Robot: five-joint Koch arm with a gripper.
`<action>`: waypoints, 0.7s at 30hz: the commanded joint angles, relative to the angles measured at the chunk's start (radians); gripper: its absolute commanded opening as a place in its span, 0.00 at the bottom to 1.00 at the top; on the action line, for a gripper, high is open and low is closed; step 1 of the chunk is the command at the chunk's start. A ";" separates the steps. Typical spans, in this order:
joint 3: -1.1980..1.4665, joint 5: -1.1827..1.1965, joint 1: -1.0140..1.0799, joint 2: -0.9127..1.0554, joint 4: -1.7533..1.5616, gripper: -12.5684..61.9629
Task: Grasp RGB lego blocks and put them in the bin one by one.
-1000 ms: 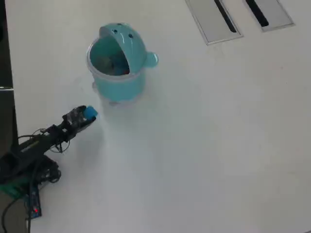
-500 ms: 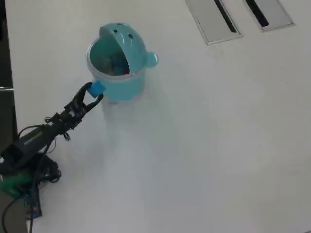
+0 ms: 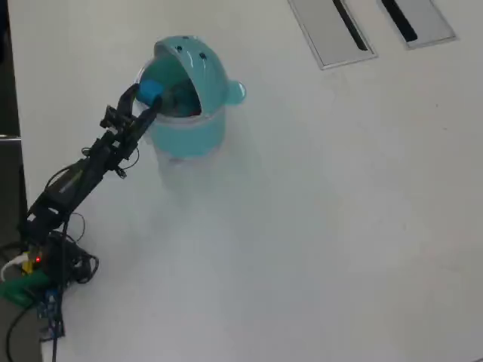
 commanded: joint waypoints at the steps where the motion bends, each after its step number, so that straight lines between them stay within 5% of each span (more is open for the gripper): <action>1: -0.104 -0.020 0.011 0.011 -0.080 0.30; 18: -0.360 -0.034 0.005 -0.298 -0.087 0.31; 21: -0.373 -0.080 0.005 -0.328 -0.091 0.41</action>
